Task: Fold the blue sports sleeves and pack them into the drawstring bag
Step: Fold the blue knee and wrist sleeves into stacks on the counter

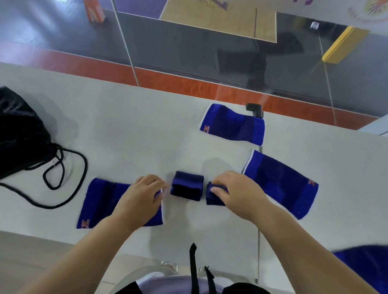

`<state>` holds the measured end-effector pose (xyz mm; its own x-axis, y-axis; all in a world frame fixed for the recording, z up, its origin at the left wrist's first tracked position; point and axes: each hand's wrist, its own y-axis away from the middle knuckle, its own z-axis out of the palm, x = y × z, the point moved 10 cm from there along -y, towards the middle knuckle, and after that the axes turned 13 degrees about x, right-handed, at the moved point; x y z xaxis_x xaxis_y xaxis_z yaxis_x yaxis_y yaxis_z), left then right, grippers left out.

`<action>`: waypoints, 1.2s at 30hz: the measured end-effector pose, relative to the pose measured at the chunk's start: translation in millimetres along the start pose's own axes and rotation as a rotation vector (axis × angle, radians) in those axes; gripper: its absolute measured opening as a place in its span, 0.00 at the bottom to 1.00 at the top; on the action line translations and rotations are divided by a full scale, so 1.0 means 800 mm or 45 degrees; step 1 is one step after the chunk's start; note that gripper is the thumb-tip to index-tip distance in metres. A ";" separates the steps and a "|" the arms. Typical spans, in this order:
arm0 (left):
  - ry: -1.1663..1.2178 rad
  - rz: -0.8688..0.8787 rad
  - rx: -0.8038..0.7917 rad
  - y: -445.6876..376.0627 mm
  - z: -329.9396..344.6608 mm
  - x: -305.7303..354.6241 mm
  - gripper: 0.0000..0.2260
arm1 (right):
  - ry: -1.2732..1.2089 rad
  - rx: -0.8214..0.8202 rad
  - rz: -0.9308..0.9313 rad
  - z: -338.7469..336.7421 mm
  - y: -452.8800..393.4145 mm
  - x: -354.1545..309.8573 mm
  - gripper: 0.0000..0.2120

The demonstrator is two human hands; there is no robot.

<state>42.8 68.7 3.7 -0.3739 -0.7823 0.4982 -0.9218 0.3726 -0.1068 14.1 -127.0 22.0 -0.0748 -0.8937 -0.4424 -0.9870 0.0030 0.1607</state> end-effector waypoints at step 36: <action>0.102 -0.579 0.267 -0.022 -0.118 -0.070 0.04 | 0.000 0.091 -0.072 -0.016 -0.001 -0.031 0.10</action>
<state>89.6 153.1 59.1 0.0719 -0.7984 0.5979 -0.9933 -0.1116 -0.0297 18.8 -110.5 44.4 -0.0182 -0.8933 -0.4490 -0.9973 -0.0157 0.0718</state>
